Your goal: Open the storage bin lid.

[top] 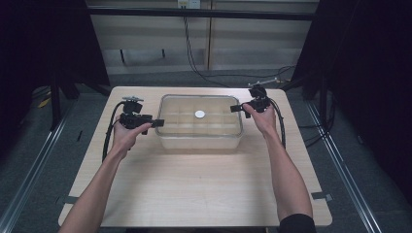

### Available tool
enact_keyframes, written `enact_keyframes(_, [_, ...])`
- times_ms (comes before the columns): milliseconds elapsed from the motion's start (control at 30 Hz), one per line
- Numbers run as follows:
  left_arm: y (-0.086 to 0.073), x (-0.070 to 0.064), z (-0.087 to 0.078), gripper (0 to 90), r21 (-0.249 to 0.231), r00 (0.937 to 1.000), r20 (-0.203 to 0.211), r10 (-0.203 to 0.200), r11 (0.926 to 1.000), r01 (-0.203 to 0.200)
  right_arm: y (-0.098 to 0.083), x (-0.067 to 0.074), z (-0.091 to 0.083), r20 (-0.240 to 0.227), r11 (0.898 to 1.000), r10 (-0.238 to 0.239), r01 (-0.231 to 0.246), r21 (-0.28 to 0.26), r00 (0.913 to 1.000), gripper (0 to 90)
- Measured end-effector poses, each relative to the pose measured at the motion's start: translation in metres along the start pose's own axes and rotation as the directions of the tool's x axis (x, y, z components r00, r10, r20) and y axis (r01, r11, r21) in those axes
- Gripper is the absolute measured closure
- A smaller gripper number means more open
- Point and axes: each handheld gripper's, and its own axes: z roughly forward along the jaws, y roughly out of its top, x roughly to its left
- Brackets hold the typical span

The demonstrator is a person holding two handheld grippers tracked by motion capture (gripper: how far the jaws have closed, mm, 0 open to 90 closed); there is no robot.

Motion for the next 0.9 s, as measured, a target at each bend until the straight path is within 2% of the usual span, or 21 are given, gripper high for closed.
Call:
enact_keyframes(100, [-0.002, 0.0, 0.002, 31.6, 0.007, 0.9999, -0.001, -0.013, 0.9999, 0.013, -0.001, 0.0, 0.002, 0.016, 1.0, -0.01, 0.01, 0.007, 0.9998, 34.9])
enact_keyframes(200, [-0.004, -0.001, 0.006, 31.7, 0.023, 1.0, -0.001, 0.001, 0.9997, -0.001, -0.003, -0.005, 0.006, -0.004, 1.0, 0.005, -0.005, 0.014, 1.0, 35.1])
enact_keyframes(333, [-0.003, -0.003, 0.011, 32.4, 0.024, 0.9998, 0.018, 0.008, 0.9997, -0.008, -0.003, -0.003, 0.01, -0.021, 1.0, 0.002, -0.002, 0.009, 0.9998, 34.0])
enact_keyframes(400, [-0.003, -0.003, 0.012, 32.1, 0.02, 0.9998, 0.019, -0.005, 0.9998, 0.004, -0.004, -0.002, 0.011, -0.024, 1.0, 0.003, -0.003, 0.009, 0.9997, 32.8])
enact_keyframes(567, [-0.002, -0.002, 0.014, 34.5, 0.02, 0.9994, 0.033, -0.009, 0.9998, 0.008, -0.003, 0.0, 0.01, -0.004, 1.0, -0.012, 0.012, 0.009, 0.9999, 32.2])
enact_keyframes(667, [0.001, -0.002, 0.017, 33.2, 0.035, 0.9995, 0.028, -0.016, 0.9993, 0.015, -0.004, -0.001, 0.012, -0.019, 1.0, 0.004, -0.004, 0.004, 0.9998, 31.4])
enact_keyframes(900, [0.004, -0.003, 0.021, 31.7, 0.036, 0.9995, 0.022, -0.024, 0.9991, 0.023, -0.005, -0.002, 0.016, -0.03, 1.0, 0.018, -0.018, -0.007, 0.9994, 28.9])
